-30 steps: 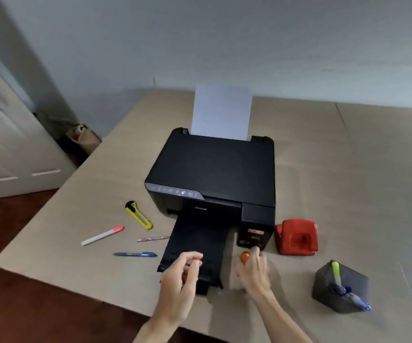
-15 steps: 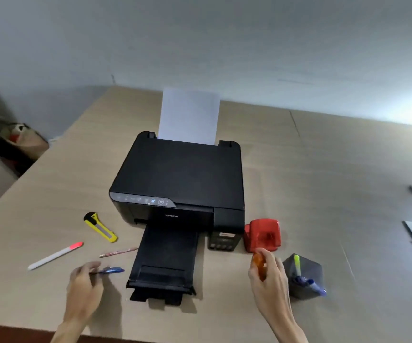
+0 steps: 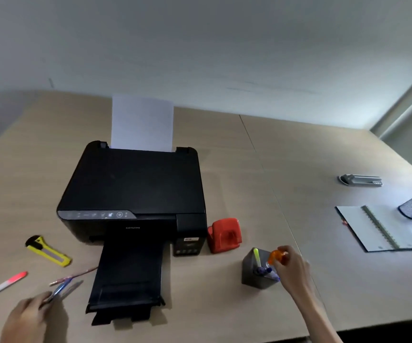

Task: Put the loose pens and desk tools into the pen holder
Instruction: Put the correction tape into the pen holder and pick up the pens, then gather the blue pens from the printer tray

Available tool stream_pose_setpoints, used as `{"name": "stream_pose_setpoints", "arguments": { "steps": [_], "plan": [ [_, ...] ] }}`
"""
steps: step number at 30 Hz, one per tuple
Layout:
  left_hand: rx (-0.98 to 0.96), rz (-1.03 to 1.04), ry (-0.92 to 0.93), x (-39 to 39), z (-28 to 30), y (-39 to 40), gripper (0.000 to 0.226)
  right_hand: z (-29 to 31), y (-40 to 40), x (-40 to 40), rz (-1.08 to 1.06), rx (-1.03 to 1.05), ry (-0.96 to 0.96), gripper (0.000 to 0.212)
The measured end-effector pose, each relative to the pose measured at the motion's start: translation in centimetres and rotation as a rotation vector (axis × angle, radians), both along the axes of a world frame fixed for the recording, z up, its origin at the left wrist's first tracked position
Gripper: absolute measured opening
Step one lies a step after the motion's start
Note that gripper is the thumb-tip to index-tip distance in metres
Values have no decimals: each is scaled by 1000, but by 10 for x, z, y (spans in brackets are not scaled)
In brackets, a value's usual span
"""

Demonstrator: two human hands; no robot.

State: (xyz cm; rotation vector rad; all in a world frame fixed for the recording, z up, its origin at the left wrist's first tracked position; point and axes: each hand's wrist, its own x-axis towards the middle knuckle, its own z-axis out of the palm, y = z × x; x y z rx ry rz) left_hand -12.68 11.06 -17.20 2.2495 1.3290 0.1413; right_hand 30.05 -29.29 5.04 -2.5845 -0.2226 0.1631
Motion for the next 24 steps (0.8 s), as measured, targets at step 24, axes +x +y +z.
{"name": "stream_pose_setpoints", "arguments": {
  "steps": [24],
  "plan": [
    [-166,-378,-536,96,185,-131,33,1,170,-210,346,717,761,25]
  ]
}}
